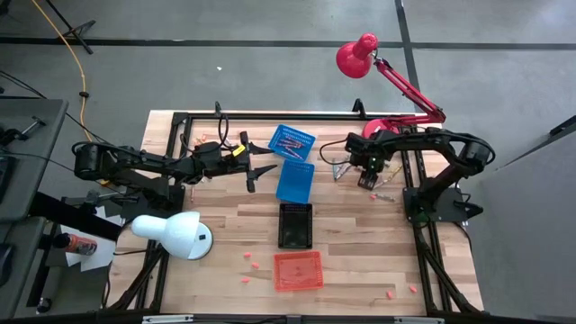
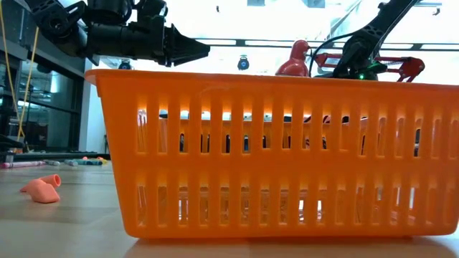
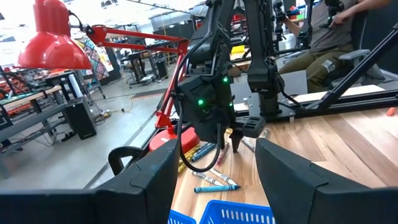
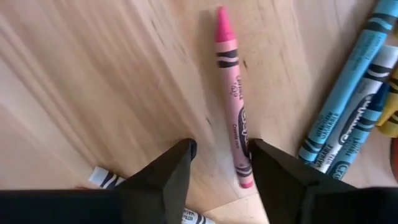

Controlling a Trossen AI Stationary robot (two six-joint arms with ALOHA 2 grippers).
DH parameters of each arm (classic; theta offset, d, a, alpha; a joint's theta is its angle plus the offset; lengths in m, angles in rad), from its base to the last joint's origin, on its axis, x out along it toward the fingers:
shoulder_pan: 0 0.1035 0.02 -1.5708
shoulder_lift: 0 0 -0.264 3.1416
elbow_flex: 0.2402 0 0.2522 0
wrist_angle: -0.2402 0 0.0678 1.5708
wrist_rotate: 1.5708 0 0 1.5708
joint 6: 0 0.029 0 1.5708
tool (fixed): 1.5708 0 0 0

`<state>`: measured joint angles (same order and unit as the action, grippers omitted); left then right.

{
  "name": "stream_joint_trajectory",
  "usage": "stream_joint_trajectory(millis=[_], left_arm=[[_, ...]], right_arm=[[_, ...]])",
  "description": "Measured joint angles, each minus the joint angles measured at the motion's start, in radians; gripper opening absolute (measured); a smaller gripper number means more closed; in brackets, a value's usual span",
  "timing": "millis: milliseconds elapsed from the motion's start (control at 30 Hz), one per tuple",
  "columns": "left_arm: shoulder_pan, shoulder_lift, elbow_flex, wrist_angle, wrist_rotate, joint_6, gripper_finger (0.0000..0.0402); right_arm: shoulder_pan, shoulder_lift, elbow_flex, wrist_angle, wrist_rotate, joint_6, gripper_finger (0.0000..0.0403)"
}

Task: Sort crayons
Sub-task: Put the pink crayon into the top blue bin

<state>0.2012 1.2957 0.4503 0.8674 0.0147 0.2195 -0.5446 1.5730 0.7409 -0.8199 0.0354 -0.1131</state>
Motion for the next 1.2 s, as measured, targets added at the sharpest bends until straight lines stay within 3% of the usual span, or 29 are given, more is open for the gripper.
stream_joint_trajectory(millis=[267, 433, 900, 1200], left_arm=[[0.0, 0.0, 0.0, 0.0, 0.0, 0.0, 0.0202], [0.0, 0.0, 0.0, -0.001, 0.0, 0.0, 0.0202], [0.0, -0.073, 0.001, -0.037, 0.001, -0.035, 0.0202], [0.0, -0.076, 0.001, -0.056, 0.0, -0.034, 0.0202]], right_arm=[[0.002, 0.001, -0.002, 0.011, -0.016, 0.003, 0.005], [0.001, 0.0, -0.002, 0.01, -0.006, 0.039, 0.0009], [0.003, -0.006, -0.001, -0.018, 0.008, 0.021, 0.0004], [0.003, -0.139, -0.007, -0.044, 0.006, 0.018, 0.0001]])
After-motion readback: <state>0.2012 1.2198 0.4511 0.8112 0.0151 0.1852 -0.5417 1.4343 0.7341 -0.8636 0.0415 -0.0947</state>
